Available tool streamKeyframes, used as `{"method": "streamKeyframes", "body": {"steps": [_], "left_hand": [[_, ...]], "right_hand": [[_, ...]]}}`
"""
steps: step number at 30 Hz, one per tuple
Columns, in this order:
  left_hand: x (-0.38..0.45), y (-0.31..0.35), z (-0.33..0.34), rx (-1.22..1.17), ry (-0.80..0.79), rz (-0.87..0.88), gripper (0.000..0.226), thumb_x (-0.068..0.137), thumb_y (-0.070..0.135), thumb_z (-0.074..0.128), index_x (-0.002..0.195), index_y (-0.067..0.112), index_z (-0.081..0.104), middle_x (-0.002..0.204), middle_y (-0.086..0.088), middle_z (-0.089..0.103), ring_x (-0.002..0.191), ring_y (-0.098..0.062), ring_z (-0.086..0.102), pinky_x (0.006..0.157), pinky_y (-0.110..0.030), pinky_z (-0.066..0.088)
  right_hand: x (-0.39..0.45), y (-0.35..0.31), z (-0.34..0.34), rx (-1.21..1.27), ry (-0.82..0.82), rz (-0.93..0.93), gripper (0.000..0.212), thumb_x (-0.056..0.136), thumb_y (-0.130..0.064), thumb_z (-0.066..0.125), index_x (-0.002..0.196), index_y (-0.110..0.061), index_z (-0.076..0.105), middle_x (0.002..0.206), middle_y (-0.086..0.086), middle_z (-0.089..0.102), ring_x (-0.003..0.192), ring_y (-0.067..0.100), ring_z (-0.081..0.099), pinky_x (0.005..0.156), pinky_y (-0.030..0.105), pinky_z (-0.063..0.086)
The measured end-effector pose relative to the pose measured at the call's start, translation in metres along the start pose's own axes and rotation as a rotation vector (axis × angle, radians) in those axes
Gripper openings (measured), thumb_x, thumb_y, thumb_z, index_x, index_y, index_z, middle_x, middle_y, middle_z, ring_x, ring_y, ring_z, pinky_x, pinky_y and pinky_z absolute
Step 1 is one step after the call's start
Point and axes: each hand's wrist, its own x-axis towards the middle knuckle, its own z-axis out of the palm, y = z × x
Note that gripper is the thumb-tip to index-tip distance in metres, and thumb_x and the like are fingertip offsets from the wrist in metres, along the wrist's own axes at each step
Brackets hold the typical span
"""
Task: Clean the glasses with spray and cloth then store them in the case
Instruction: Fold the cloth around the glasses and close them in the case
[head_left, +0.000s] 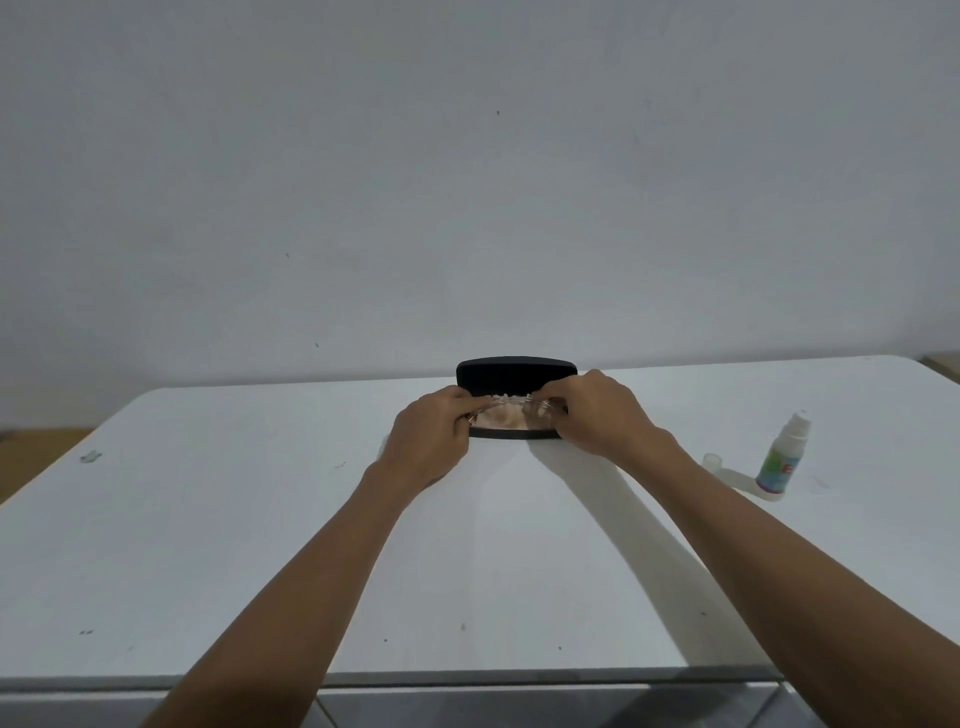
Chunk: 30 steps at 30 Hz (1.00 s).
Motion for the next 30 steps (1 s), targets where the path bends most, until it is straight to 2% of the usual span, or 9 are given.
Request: {"method": "streamKeyframes", "body": {"steps": [4, 8, 11, 14, 16, 20, 22, 25, 30], "left_hand": [[-0.006, 0.003, -0.003, 0.097, 0.007, 0.066, 0.061, 0.086, 0.002, 0.045, 0.131, 0.037, 0.065, 0.129, 0.01, 0.068, 0.105, -0.026, 0.065, 0.078, -0.039, 0.055], [-0.009, 0.005, -0.008, 0.113, -0.004, 0.06, 0.064, 0.087, 0.0, 0.044, 0.135, 0.039, 0.061, 0.138, 0.011, 0.064, 0.105, -0.028, 0.063, 0.081, -0.038, 0.054], [-0.01, 0.005, -0.012, 0.071, -0.03, 0.015, 0.061, 0.089, 0.002, 0.043, 0.137, 0.036, 0.06, 0.146, 0.008, 0.058, 0.116, -0.026, 0.062, 0.088, -0.036, 0.051], [-0.012, 0.008, -0.014, 0.023, -0.012, -0.023, 0.051, 0.094, 0.008, 0.047, 0.136, 0.034, 0.061, 0.15, 0.006, 0.054, 0.12, -0.023, 0.061, 0.091, -0.033, 0.05], [-0.014, 0.01, -0.015, 0.04, 0.02, -0.002, 0.038, 0.099, 0.018, 0.052, 0.131, 0.034, 0.065, 0.149, 0.008, 0.055, 0.119, -0.019, 0.061, 0.09, -0.034, 0.05], [-0.016, 0.012, -0.016, 0.063, -0.014, -0.004, 0.022, 0.1, 0.026, 0.056, 0.111, 0.028, 0.074, 0.143, 0.008, 0.057, 0.123, -0.018, 0.054, 0.088, -0.039, 0.052], [-0.015, 0.012, -0.015, 0.078, -0.035, -0.022, 0.021, 0.1, 0.026, 0.055, 0.107, 0.026, 0.075, 0.14, 0.007, 0.058, 0.121, -0.018, 0.051, 0.084, -0.04, 0.053], [-0.015, 0.012, -0.014, 0.06, -0.024, -0.047, 0.021, 0.099, 0.026, 0.056, 0.104, 0.026, 0.076, 0.13, 0.009, 0.061, 0.116, -0.017, 0.05, 0.081, -0.04, 0.054], [-0.018, 0.011, -0.012, 0.021, 0.029, -0.08, 0.017, 0.096, 0.029, 0.062, 0.101, 0.024, 0.078, 0.115, 0.008, 0.062, 0.109, -0.016, 0.051, 0.075, -0.037, 0.052]], "right_hand": [[-0.007, -0.01, 0.002, -0.104, 0.015, 0.026, 0.045, 0.095, -0.013, 0.05, 0.127, -0.038, 0.07, 0.107, 0.006, 0.073, 0.104, 0.03, 0.063, 0.071, 0.032, 0.042], [-0.013, -0.012, 0.007, -0.108, 0.053, 0.05, 0.052, 0.091, -0.007, 0.048, 0.129, -0.035, 0.069, 0.101, 0.013, 0.07, 0.102, 0.035, 0.06, 0.071, 0.036, 0.045], [-0.014, -0.011, 0.008, -0.084, 0.052, 0.061, 0.053, 0.088, -0.005, 0.047, 0.125, -0.036, 0.069, 0.096, 0.01, 0.069, 0.102, 0.035, 0.057, 0.067, 0.035, 0.044], [-0.018, -0.011, 0.007, -0.049, 0.096, 0.044, 0.055, 0.085, -0.004, 0.05, 0.127, -0.034, 0.068, 0.112, 0.003, 0.072, 0.107, 0.034, 0.058, 0.071, 0.038, 0.051], [-0.024, -0.011, 0.005, -0.018, 0.155, 0.047, 0.05, 0.086, -0.007, 0.054, 0.129, -0.03, 0.067, 0.12, 0.0, 0.07, 0.11, 0.032, 0.059, 0.078, 0.042, 0.055], [-0.032, -0.008, 0.004, -0.045, 0.121, 0.081, 0.02, 0.093, -0.02, 0.059, 0.103, -0.027, 0.075, 0.107, -0.002, 0.068, 0.105, 0.027, 0.056, 0.07, 0.034, 0.045], [-0.035, -0.007, 0.005, -0.059, 0.088, 0.095, 0.02, 0.094, -0.021, 0.059, 0.1, -0.026, 0.077, 0.103, -0.001, 0.067, 0.105, 0.026, 0.055, 0.07, 0.034, 0.043], [-0.037, -0.007, 0.006, -0.078, 0.082, 0.105, 0.024, 0.095, -0.022, 0.057, 0.106, -0.026, 0.078, 0.103, 0.001, 0.066, 0.107, 0.027, 0.053, 0.072, 0.035, 0.048], [-0.038, -0.009, 0.008, -0.102, 0.086, 0.128, 0.025, 0.098, -0.024, 0.054, 0.108, -0.026, 0.077, 0.104, 0.001, 0.064, 0.109, 0.026, 0.05, 0.068, 0.032, 0.037]]}}
